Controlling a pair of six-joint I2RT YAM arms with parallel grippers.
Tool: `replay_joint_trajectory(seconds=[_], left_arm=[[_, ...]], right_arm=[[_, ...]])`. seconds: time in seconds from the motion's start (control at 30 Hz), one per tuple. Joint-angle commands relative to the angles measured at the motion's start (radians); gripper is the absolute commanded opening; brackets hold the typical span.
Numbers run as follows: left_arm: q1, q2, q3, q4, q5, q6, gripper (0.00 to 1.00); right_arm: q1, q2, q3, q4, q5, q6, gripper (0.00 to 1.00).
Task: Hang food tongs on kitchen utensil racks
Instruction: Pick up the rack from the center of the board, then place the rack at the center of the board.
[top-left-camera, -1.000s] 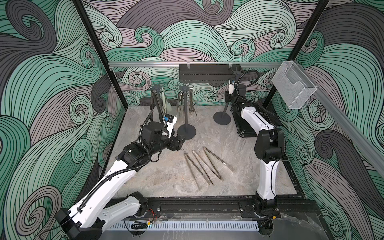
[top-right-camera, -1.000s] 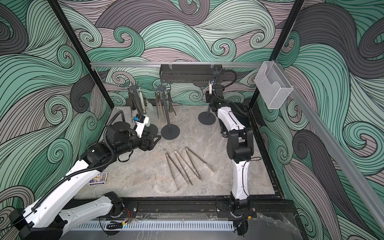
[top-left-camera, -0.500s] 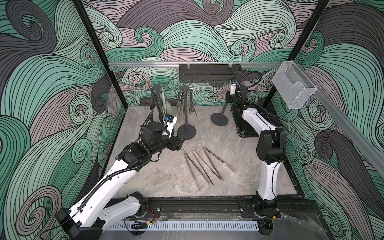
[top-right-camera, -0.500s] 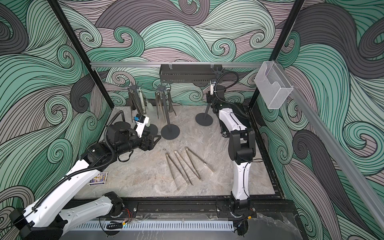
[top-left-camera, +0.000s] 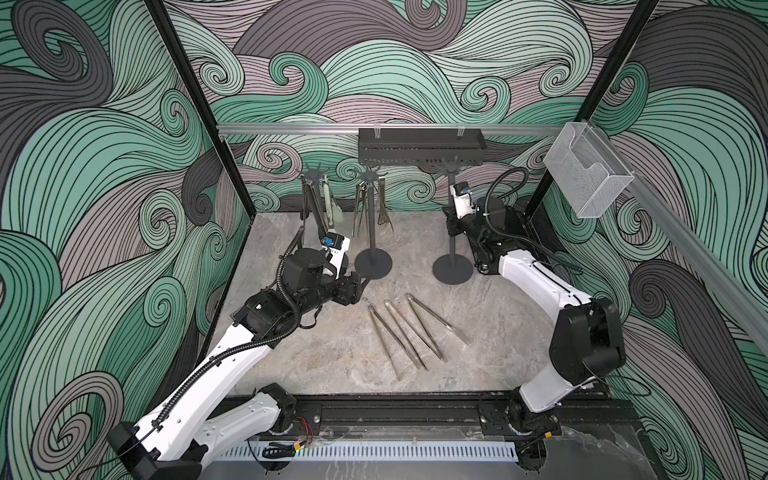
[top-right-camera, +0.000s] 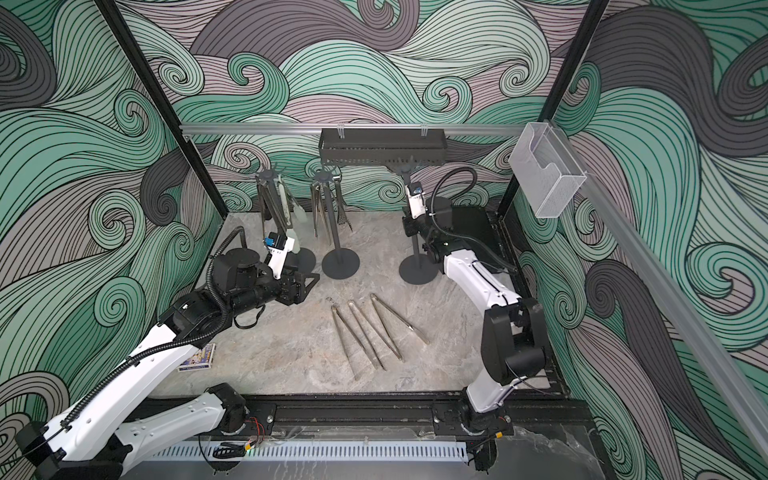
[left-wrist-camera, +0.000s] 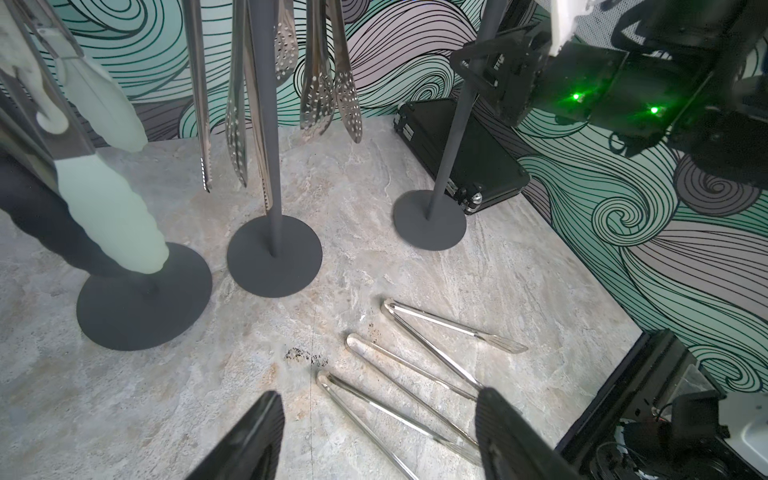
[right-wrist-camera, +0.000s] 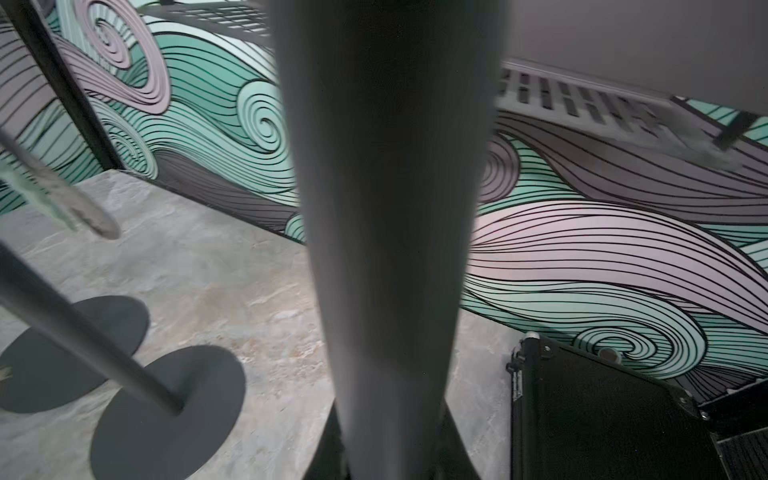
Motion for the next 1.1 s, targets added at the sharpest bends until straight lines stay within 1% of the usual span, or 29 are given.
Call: replay_joint_trajectory(seconds=[0.0, 0.1, 0.4, 0.57, 0.8, 1.07], left_arm=[[0.004, -0.019, -0.012, -0.013, -0.017, -0.036, 0.72], [0.004, -0.028, -0.027, -0.013, -0.018, -0.042, 0.72], [0.005, -0.022, -0.023, -0.040, -0.043, -0.027, 0.72], [0.005, -0.015, -0.021, -0.041, -0.049, -0.025, 0.72], [0.005, 0.003, -0.019, -0.043, -0.049, -0.025, 0.72], [0.004, 0.013, -0.013, -0.040, -0.042, -0.025, 0.72]], right_arm=[[0.071, -0.048, -0.016, 0.209, 0.023, -0.050, 0.00], [0.089, -0.053, -0.044, 0.280, 0.053, -0.015, 0.00], [0.090, -0.058, -0.130, 0.500, 0.111, 0.118, 0.00], [0.090, -0.034, -0.147, 0.576, 0.131, 0.163, 0.00], [0.090, -0.012, -0.131, 0.563, 0.127, 0.188, 0.00], [0.090, 0.014, -0.125, 0.528, 0.129, 0.167, 0.00]])
